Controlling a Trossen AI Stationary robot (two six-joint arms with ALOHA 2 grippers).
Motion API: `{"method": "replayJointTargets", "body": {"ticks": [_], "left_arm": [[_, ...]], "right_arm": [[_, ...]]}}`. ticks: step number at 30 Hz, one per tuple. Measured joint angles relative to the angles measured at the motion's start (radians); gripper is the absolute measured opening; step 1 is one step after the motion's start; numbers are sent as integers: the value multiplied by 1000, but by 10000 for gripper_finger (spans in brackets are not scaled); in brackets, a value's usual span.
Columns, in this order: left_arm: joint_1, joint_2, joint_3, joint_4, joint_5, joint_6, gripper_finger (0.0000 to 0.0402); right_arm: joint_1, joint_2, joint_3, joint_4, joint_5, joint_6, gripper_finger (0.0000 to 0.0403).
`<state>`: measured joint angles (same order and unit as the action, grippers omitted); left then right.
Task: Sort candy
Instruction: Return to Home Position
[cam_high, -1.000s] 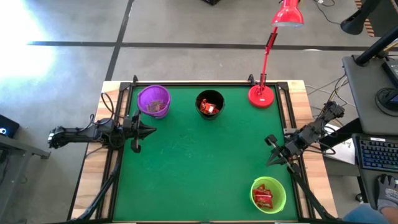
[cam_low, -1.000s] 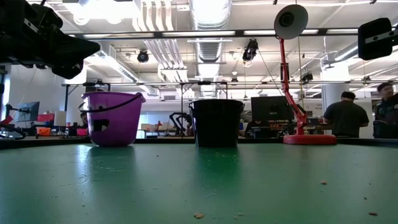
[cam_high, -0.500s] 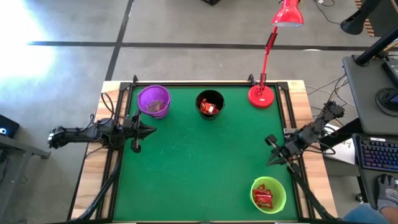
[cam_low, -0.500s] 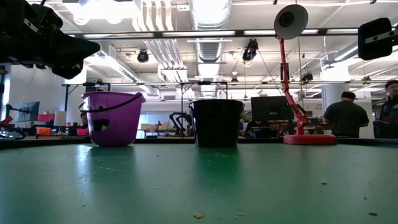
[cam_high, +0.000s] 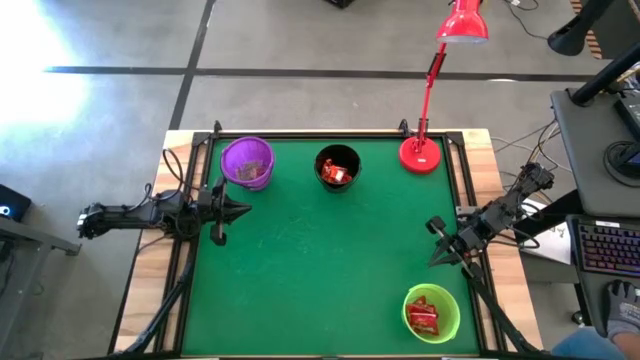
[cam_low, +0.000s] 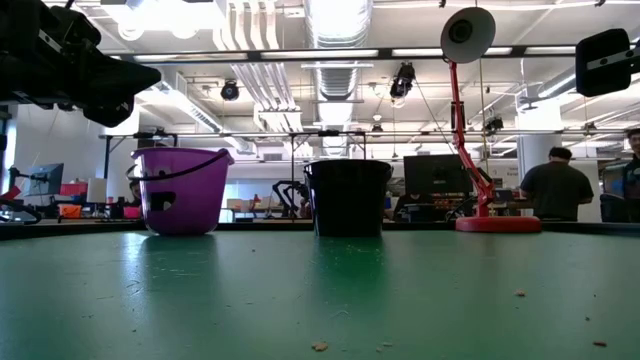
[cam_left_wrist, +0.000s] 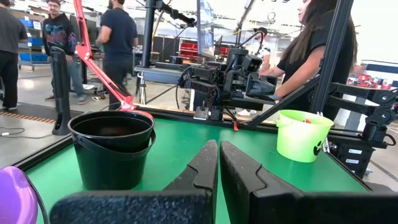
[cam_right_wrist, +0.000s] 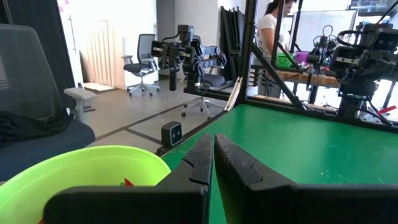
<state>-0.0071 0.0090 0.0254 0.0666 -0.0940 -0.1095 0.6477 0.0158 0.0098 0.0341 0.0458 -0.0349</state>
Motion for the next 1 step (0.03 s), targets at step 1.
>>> {"method": "replayJointTargets", "body": {"ticks": [1], "left_arm": [[0, 0, 0, 0, 0, 0, 0]], "right_arm": [[0, 0, 0, 0, 0, -1, 9]]}}
